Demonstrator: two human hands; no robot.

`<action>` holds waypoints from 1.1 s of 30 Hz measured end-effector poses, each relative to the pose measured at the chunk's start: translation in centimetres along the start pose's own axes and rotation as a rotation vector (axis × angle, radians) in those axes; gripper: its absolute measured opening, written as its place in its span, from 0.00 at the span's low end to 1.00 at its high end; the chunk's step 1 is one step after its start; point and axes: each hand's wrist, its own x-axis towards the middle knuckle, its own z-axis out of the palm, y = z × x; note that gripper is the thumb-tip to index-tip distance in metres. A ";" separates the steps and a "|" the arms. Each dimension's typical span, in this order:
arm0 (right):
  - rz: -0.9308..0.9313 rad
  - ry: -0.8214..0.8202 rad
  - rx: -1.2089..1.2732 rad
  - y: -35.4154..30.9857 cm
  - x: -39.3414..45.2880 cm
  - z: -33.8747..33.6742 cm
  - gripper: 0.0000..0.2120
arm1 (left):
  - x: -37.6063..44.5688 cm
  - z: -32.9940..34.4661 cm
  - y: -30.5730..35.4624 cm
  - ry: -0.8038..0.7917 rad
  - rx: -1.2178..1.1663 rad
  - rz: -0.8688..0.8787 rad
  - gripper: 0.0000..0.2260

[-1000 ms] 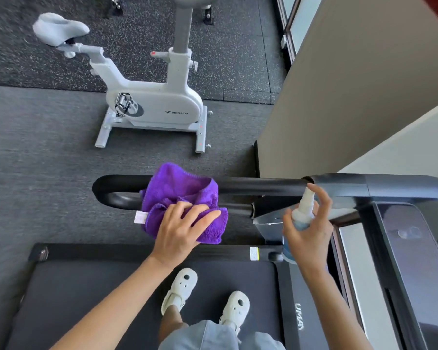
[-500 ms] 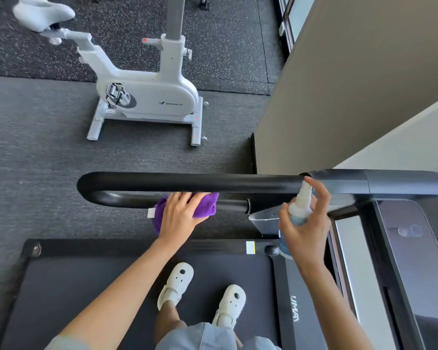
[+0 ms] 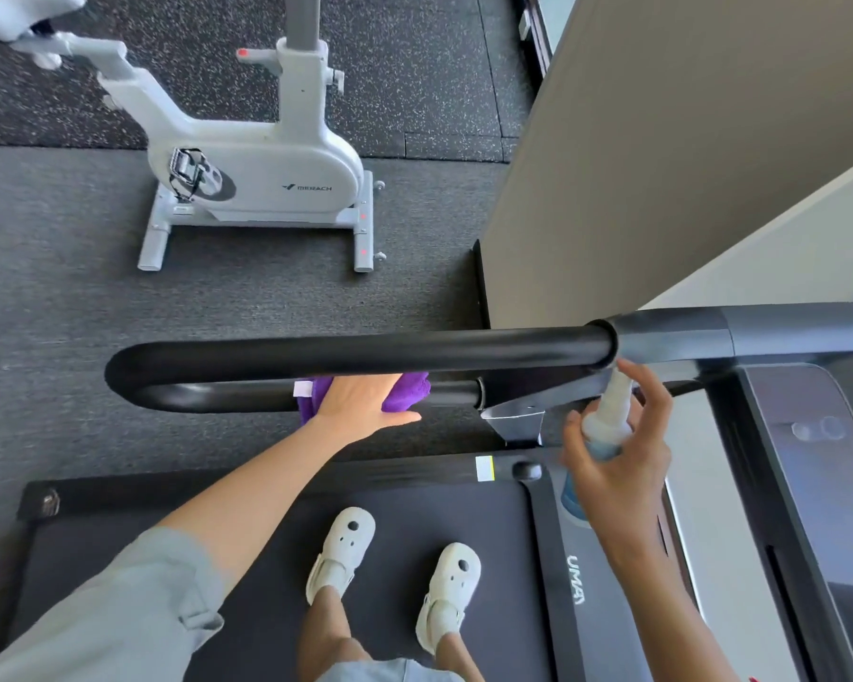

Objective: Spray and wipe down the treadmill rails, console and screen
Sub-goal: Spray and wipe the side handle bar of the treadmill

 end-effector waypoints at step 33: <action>-0.086 -0.077 0.108 -3.4 1.4 4.4 0.28 | -7.6 -3.8 -8.5 -0.157 0.297 -0.152 0.39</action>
